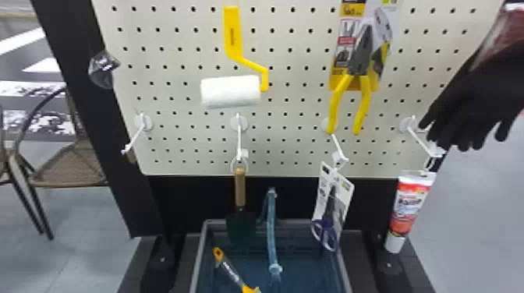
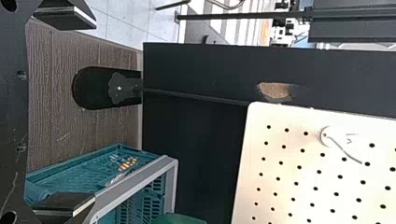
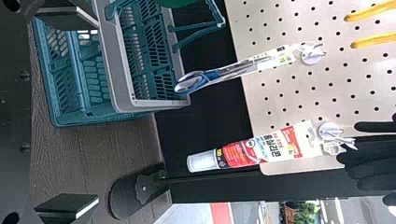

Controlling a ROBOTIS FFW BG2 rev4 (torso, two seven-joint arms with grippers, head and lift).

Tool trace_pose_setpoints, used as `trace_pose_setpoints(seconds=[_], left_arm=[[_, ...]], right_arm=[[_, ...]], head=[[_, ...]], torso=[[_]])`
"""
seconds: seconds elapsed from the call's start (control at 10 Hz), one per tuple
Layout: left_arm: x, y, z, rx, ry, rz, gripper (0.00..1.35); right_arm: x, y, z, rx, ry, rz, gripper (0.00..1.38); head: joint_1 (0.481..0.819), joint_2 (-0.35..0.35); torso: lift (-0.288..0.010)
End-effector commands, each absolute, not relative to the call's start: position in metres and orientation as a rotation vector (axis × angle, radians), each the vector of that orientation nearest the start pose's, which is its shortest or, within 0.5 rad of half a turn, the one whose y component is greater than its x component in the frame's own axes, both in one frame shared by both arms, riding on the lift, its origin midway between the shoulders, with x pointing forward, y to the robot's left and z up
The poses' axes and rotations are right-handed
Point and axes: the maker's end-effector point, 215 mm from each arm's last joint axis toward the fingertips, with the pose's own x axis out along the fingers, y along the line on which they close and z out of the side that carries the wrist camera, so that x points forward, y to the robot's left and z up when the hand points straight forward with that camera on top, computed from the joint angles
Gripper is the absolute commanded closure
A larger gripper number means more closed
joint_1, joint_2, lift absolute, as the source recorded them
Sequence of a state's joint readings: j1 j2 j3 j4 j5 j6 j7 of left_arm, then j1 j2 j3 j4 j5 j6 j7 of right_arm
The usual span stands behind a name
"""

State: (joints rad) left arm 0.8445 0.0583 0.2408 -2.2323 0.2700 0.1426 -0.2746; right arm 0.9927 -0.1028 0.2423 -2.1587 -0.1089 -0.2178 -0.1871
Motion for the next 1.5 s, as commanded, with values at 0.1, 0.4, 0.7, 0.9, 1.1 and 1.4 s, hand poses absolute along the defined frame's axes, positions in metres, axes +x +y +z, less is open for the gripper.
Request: trace_pose_setpoints(seconds=[0.1,0.4,0.7,0.9,1.1,1.4], left_arm=[[0.3306,0.285,-0.3927,-0.113,0.284,-0.119,0.0],[0.3306,0.285,-0.3927,-0.113,0.284,-0.119,0.0],[0.3306,0.285,-0.3927,-0.113,0.284,-0.119,0.0],[0.3306,0.285,-0.3927,-0.113,0.284,-0.119,0.0],[0.3306,0.285,-0.3927,-0.113,0.284,-0.119,0.0],[0.3306,0.285,-0.3927,-0.113,0.284,-0.119,0.0]], right_arm=[[0.2724,-0.1551,-0.3972,0.208,0.232,0.012,0.0],[0.2724,-0.1551,-0.3972,0.208,0.232,0.012,0.0],[0.2724,-0.1551,-0.3972,0.208,0.232,0.012,0.0],[0.2724,-0.1551,-0.3972,0.208,0.232,0.012,0.0],[0.2724,-0.1551,-0.3972,0.208,0.232,0.012,0.0],[0.2724,-0.1551,-0.3972,0.208,0.232,0.012,0.0]], head=[[0.549,0.0],[0.549,0.0],[0.549,0.0],[0.549,0.0],[0.549,0.0],[0.549,0.0]], torso=[[-0.1],[-0.1],[-0.1],[-0.1],[-0.1],[-0.1]])
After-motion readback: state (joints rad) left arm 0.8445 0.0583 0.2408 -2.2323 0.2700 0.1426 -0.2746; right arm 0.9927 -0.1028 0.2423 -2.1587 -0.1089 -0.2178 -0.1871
